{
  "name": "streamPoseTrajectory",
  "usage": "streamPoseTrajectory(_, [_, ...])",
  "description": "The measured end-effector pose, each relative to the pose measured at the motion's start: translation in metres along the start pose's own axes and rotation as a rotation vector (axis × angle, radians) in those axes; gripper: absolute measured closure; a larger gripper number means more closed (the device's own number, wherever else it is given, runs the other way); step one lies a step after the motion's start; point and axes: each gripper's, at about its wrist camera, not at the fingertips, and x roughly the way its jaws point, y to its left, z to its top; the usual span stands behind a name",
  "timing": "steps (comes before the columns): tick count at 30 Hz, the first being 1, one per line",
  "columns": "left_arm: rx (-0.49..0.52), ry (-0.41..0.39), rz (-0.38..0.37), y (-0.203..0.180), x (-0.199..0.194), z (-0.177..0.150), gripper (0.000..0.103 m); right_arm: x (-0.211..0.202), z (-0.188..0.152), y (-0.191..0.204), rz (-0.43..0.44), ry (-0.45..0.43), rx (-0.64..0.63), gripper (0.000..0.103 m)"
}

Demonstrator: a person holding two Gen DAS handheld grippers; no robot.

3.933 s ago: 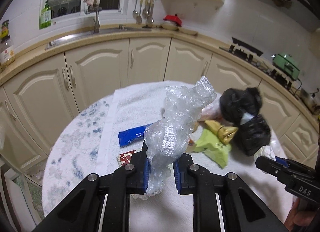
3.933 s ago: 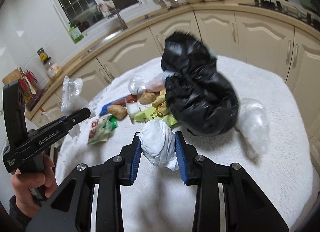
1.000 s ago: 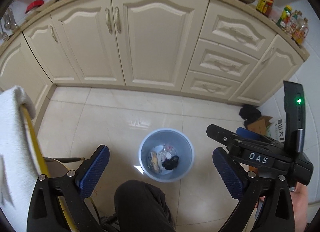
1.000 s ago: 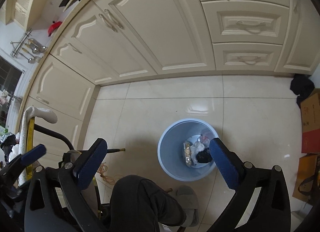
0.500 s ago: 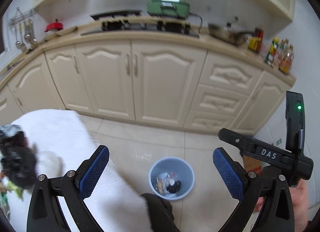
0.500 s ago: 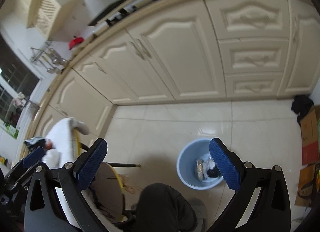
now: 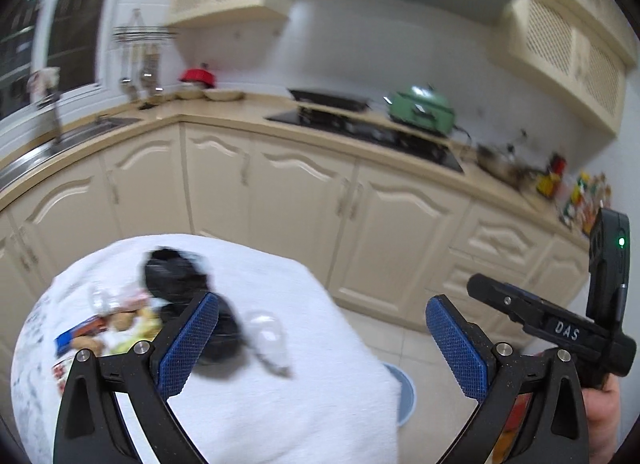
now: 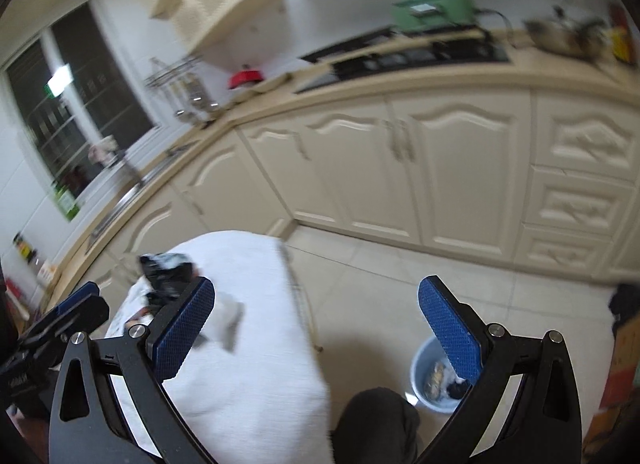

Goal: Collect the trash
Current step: 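Bring both empty grippers back to the trash on the table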

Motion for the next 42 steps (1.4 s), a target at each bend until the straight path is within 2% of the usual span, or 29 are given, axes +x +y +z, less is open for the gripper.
streamPoseTrajectory(3, [-0.041, -0.036, 0.058, 0.024, -0.034, -0.013, 0.001, 0.004, 0.001, 0.032, 0.03, -0.003, -0.059, 0.0])
streamPoseTrajectory(9, [-0.122, -0.057, 0.145, 0.061, -0.087, -0.043, 0.001, 0.016, -0.01, 0.102, 0.126, 0.006, -0.179, 0.0])
streamPoseTrajectory(13, [-0.161, -0.069, 0.195, 0.074, -0.115, -0.055, 0.001, 0.026, -0.02, 0.137, 0.188, 0.019, -0.221, 0.0])
streamPoseTrajectory(19, [-0.181, -0.085, 0.277, 0.076, -0.136, -0.063, 0.001, 0.038, -0.035, 0.175, 0.222, 0.042, -0.303, 0.0])
streamPoseTrajectory(25, [-0.249, -0.006, 0.329, 0.099, -0.114, -0.073, 0.001, 0.055, -0.047, 0.194, 0.231, 0.096, -0.355, 0.0])
streamPoseTrajectory(32, [-0.297, 0.092, 0.354, 0.155, -0.062, -0.059, 0.001, 0.087, -0.056, 0.202, 0.209, 0.161, -0.379, 0.0])
streamPoseTrajectory(42, [-0.321, 0.208, 0.395, 0.181, 0.013, -0.053, 0.001, 0.15, -0.061, 0.209, 0.161, 0.246, -0.398, 0.0])
